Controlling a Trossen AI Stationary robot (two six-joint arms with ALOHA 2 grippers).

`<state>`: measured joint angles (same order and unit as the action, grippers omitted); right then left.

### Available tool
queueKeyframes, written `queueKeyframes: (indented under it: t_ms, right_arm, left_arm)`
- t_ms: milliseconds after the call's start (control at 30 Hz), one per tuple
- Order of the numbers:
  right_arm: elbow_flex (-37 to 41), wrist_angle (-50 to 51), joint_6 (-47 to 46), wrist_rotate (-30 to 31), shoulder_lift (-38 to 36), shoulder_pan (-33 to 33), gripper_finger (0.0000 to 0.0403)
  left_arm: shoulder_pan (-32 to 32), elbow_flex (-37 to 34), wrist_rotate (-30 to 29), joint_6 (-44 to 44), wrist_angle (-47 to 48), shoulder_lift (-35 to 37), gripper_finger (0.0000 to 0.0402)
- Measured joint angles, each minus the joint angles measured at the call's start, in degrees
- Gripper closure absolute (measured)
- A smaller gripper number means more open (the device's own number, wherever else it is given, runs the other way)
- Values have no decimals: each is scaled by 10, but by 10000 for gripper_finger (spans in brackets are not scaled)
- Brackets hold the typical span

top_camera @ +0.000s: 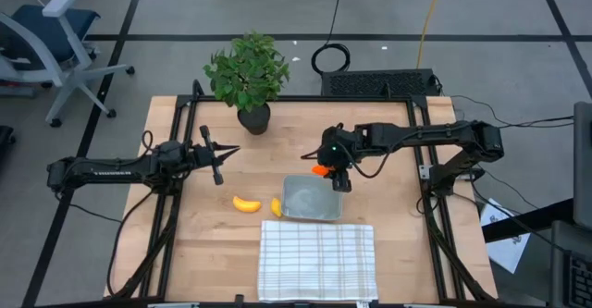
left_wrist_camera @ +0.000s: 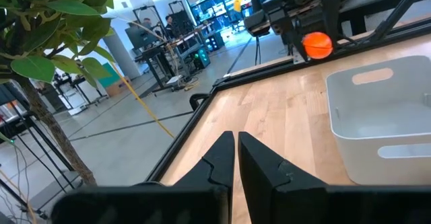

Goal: Pick and placing Produce into tupperware
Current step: Put the carrot into the gray bin

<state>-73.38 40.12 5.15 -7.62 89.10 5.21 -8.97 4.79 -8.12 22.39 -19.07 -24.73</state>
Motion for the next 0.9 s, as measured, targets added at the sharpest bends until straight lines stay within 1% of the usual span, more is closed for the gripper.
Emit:
queueKeyframes:
  t_ms: [367,633,700,900]
  right_arm:
    - [0,-1,1,1,0,-21,238]
    - [0,-49,14,1,1,-41,238]
    - [0,-71,9,0,8,-42,238]
    - [0,-78,12,1,39,-42,238]
  left_arm:
    - [0,0,0,-4,0,0,376]
    - [0,0,0,-4,0,0,376]
    - [0,0,0,-4,0,0,376]
    - [0,0,0,-7,1,0,376]
